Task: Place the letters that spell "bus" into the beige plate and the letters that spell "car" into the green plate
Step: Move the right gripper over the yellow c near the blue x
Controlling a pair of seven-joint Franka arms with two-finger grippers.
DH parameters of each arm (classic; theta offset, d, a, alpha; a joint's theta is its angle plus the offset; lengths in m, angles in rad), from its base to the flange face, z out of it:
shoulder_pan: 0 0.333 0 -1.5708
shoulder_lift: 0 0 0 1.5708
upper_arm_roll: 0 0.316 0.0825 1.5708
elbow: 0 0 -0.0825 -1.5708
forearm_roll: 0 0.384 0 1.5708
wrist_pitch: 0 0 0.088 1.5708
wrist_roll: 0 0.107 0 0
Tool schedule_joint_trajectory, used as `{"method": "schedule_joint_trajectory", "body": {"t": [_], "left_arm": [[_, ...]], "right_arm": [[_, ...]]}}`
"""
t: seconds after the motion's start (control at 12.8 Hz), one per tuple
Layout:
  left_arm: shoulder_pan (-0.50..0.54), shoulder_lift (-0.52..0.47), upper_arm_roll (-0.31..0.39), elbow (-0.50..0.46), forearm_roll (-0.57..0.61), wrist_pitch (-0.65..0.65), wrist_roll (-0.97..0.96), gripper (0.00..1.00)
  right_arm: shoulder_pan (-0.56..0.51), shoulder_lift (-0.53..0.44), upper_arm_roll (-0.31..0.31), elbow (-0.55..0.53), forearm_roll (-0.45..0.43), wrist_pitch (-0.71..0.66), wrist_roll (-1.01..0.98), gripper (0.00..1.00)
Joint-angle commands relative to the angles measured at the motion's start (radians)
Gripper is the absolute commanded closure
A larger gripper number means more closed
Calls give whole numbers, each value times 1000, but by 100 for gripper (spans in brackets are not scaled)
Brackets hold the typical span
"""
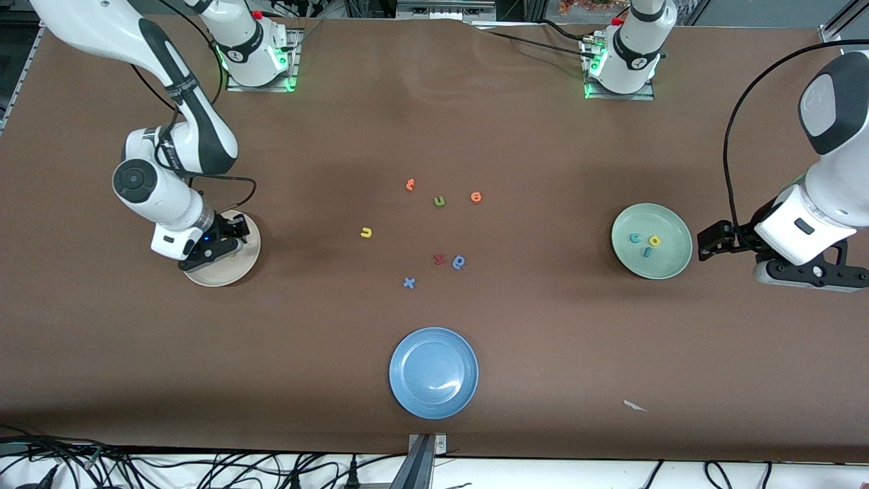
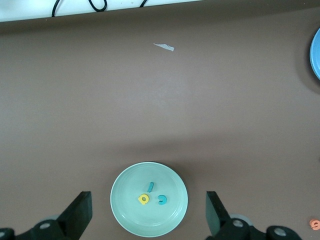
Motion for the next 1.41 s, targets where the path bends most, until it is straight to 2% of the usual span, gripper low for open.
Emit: {"method": "schedule_joint_trajectory", "body": {"t": [0.0, 0.23, 0.55, 0.94, 1.33], "left_arm": [[-3, -2, 3, 18, -31, -18, 16, 0], [-3, -2, 3, 18, -31, -18, 16, 0], [-5, -2, 3, 18, -31, -18, 16, 0], [-5, -2, 3, 18, -33, -18, 16, 0], [-3, -2, 3, 18, -33, -18, 16, 0]], "right_arm": [[100, -4, 15, -1, 16, -2, 196, 44], [182, 15, 17, 40, 28, -1, 354, 44], [332, 101, 15, 140, 51, 2, 580, 44], [421, 178, 15, 194, 41, 42, 736, 44], [463, 216, 12, 193, 39, 102, 792, 44]]}}
